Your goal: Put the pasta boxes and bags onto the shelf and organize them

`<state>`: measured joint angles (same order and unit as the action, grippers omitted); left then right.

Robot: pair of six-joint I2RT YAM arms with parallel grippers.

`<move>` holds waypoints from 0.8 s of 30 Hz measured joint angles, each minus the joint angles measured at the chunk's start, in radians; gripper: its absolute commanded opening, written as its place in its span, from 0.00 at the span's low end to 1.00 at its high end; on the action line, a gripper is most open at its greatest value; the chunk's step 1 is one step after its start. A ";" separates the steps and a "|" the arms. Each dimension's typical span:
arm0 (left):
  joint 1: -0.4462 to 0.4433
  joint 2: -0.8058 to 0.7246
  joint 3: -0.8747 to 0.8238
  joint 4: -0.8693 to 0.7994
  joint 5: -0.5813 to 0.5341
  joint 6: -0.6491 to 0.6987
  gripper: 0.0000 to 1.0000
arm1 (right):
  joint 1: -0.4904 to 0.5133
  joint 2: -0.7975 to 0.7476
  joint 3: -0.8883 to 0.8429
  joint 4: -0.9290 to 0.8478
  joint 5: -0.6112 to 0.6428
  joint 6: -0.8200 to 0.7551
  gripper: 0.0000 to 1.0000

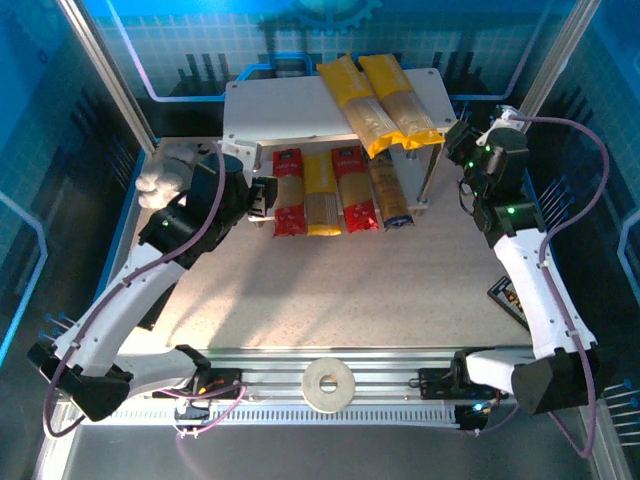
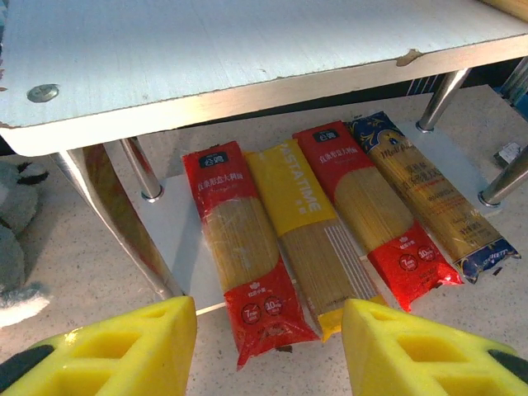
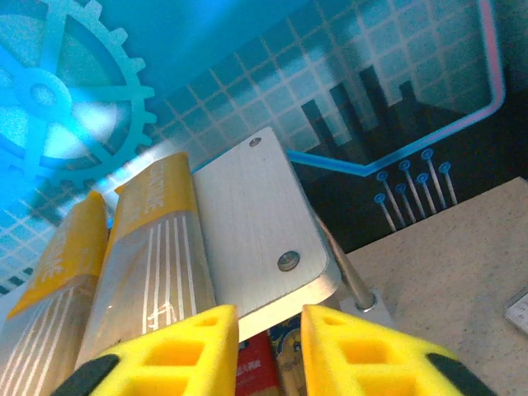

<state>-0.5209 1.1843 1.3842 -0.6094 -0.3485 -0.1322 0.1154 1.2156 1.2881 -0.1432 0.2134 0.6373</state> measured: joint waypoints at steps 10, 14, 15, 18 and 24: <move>0.010 0.000 -0.002 0.001 0.000 0.000 0.52 | -0.019 0.031 0.000 0.003 -0.145 0.070 0.11; 0.011 0.000 -0.005 0.002 0.000 0.000 0.52 | -0.019 0.040 0.000 0.005 -0.193 0.088 0.10; 0.011 -0.001 -0.007 0.002 0.000 0.000 0.53 | -0.019 0.043 0.000 0.007 -0.201 0.092 0.10; 0.013 -0.002 -0.013 0.002 0.000 0.000 0.53 | -0.020 0.049 0.000 0.012 -0.228 0.104 0.10; 0.015 -0.011 -0.020 0.002 0.000 0.000 0.53 | -0.021 0.049 0.000 0.026 -0.271 0.123 0.10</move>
<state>-0.5056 1.1732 1.3640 -0.6071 -0.3485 -0.1318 0.0940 1.2644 1.2881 -0.1173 -0.0574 0.7601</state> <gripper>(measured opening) 0.531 0.101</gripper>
